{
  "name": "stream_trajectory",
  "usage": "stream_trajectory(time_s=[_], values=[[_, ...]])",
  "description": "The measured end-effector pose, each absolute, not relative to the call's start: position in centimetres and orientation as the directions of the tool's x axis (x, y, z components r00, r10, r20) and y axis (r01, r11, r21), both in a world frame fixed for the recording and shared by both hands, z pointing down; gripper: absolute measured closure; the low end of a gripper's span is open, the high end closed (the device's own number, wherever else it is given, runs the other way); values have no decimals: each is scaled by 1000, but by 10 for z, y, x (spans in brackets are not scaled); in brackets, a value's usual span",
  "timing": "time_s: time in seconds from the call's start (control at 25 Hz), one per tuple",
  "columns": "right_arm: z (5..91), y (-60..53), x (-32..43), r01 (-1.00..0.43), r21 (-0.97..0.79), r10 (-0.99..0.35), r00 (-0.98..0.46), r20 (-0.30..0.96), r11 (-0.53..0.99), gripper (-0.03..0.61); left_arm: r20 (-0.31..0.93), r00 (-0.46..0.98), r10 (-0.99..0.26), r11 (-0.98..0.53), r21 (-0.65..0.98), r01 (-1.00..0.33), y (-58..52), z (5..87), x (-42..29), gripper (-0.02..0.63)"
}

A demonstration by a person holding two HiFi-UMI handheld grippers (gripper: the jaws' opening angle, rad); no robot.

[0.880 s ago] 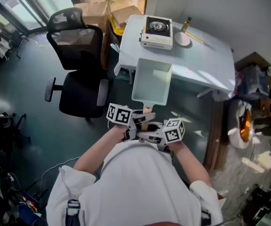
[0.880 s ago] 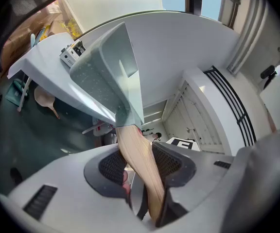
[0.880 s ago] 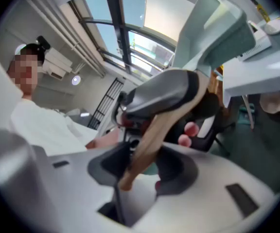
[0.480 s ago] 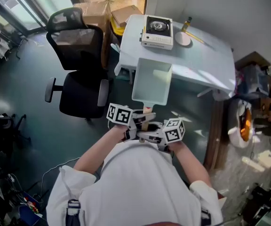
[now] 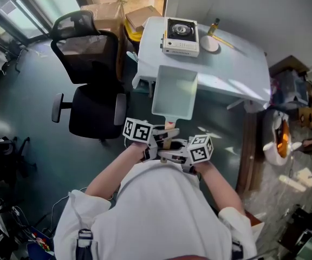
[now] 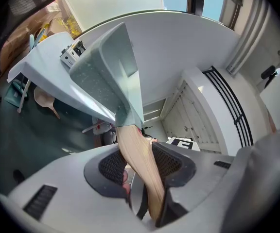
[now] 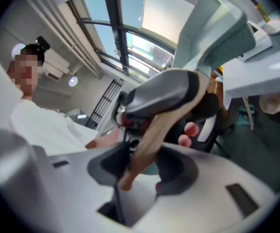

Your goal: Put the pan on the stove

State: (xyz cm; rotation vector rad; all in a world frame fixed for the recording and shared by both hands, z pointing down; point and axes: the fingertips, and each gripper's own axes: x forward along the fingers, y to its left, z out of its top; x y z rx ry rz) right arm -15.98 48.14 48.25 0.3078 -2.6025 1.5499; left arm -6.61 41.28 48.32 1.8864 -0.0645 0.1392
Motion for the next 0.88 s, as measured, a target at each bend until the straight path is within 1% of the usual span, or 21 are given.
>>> stream_trajectory(time_s=[0.4, 0.64, 0.88], values=[[488, 450, -185, -236, -852, -164, -970, 178, 467, 397, 141, 987, 70, -336, 935, -110, 386, 487, -89, 431], [487, 429, -192, -225, -853, -159, -973, 170, 470, 399, 140, 988, 67, -322, 940, -112, 365, 489, -96, 431], [494, 404, -181, -211, -864, -142, -976, 163, 458, 400, 135, 990, 49, -312, 943, -113, 338, 495, -87, 431]])
